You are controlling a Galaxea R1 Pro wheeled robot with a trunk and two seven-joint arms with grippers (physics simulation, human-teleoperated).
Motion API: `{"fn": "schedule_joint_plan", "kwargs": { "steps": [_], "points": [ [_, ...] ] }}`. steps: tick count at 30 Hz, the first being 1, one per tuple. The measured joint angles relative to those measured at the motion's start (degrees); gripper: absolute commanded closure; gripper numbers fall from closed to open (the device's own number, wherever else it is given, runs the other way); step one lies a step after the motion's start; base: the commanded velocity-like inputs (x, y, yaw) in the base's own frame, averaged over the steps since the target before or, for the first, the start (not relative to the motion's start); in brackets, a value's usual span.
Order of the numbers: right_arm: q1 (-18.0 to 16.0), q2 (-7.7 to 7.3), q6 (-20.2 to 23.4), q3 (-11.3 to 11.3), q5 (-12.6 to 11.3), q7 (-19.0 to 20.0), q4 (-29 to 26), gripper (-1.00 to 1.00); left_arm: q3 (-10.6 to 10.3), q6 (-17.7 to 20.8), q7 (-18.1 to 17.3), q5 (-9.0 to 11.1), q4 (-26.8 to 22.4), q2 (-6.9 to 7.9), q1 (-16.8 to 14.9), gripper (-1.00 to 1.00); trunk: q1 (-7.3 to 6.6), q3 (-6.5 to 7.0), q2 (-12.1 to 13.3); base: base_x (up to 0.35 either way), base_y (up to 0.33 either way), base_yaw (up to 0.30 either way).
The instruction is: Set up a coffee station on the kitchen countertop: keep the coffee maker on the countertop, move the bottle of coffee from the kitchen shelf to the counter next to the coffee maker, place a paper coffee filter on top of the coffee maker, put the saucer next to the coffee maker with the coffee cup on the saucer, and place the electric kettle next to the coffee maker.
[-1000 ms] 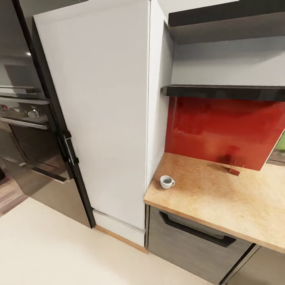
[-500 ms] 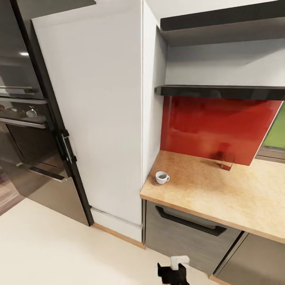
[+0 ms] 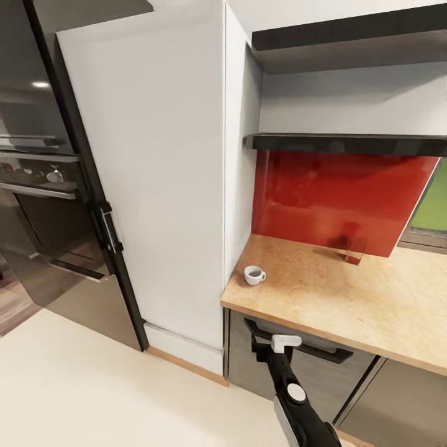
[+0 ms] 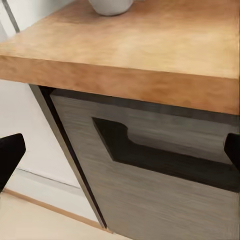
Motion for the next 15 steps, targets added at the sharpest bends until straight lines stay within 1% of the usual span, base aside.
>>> {"fn": "schedule_joint_plan", "kwargs": {
  "steps": [3,5,8,10,12,13,14,15],
  "points": [
    [-0.86,0.0,0.05,-0.05,-0.43,-0.42,-1.94,-1.0,0.01,-0.01,0.0,0.03,0.01,-0.09,0.0,-1.0,-0.01,0.0,0.0,-0.013,0.003,0.0],
    [-1.81,0.0,0.26,-0.07,-1.81,-1.9,-5.12,-1.0,-0.02,-0.01,0.0,0.02,0.01,-0.11,0.0,-1.0,-0.01,0.0,0.0,-0.003,0.001,0.0],
    [-3.51,0.0,1.11,-0.07,-2.91,-3.1,-8.28,-1.0,-0.02,-0.01,-0.01,-0.03,0.01,-0.11,0.0,-1.0,-0.01,0.0,0.0,0.0,0.0,0.0],
    [-5.26,0.0,3.94,-0.07,-3.1,-3.36,-9.05,-1.0,-0.05,-0.01,-0.04,-0.04,0.01,-0.11,0.0,-1.0,-0.01,0.0,0.0,0.0,0.0,0.0],
    [-7.57,0.0,8.75,-0.07,-3.17,-3.51,-9.37,-1.0,-0.06,-0.01,-0.06,-0.08,0.01,-0.11,-0.01,-1.0,-0.01,0.01,0.0,0.0,0.0,0.0],
    [-8.21,0.0,10.02,-0.08,-3.19,-3.57,-9.39,-1.0,-0.06,-0.01,-0.07,-0.1,0.01,-0.11,0.0,-1.0,-0.01,0.0,0.0,0.0,0.0,0.0],
    [-9.9,0.0,13.27,-0.09,-3.2,-3.77,-9.39,-1.0,-0.06,-0.01,-0.08,-0.11,0.01,-0.11,0.0,-1.0,-0.01,0.01,0.01,0.0,0.0,0.0],
    [-11.05,0.0,15.39,-0.11,-3.19,-3.97,-9.41,-1.0,-0.07,-0.01,-0.08,-0.12,0.01,-0.11,0.0,-1.0,-0.01,0.01,0.0,0.0,0.0,0.0]
  ]
}}
